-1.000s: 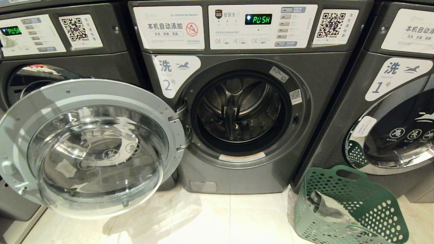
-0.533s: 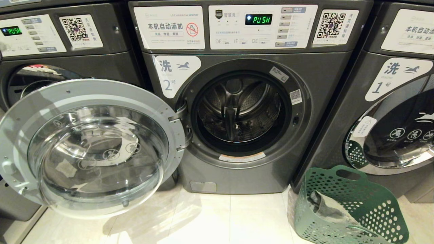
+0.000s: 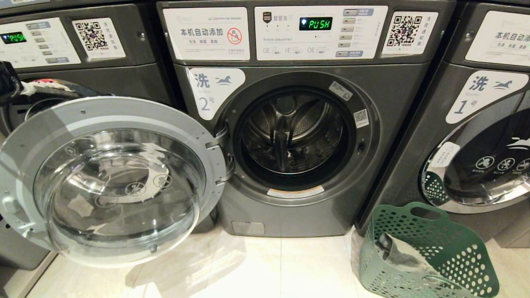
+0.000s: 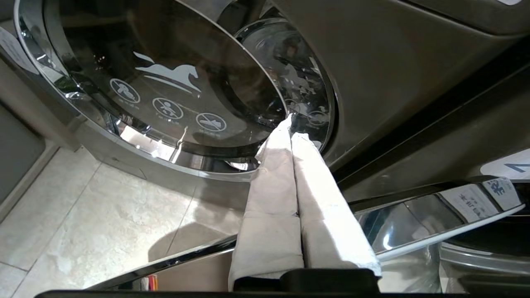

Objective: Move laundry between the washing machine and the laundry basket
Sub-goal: Close the washing machine door with the left hand

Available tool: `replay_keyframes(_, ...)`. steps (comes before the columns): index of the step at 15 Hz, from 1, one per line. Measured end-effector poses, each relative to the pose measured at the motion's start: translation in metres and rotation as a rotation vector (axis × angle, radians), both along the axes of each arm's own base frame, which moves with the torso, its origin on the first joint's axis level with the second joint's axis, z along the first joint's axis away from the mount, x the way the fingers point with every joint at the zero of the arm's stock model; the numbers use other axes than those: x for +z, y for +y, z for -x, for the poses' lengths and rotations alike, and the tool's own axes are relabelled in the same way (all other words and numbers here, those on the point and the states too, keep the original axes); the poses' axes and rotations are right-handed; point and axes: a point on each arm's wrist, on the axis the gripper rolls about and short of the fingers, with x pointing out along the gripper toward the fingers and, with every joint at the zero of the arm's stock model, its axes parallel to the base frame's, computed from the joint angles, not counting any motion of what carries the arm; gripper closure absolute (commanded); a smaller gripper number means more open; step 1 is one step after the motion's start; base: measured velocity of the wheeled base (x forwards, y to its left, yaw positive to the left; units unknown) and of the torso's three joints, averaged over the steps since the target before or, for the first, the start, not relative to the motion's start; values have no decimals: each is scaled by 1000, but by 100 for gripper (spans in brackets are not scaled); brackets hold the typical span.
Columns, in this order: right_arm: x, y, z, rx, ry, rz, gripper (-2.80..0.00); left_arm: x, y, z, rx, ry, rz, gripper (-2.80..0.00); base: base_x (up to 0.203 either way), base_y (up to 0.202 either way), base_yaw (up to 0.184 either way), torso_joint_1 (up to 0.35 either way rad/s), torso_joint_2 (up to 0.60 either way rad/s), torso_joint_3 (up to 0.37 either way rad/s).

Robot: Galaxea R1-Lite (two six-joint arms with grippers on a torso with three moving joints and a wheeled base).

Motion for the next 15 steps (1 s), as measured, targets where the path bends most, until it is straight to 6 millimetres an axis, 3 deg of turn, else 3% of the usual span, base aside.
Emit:
replay_keyframes(10, 0, 0, 0, 3, 0, 5, 0, -34, 15, -21, 12, 97, 45, 0, 0, 0, 0, 0, 0, 0)
replay_keyframes(15, 0, 0, 0, 2, 0, 2, 0, -46, 0, 2, -4, 290, 142, 0, 0, 0, 0, 0, 0, 0)
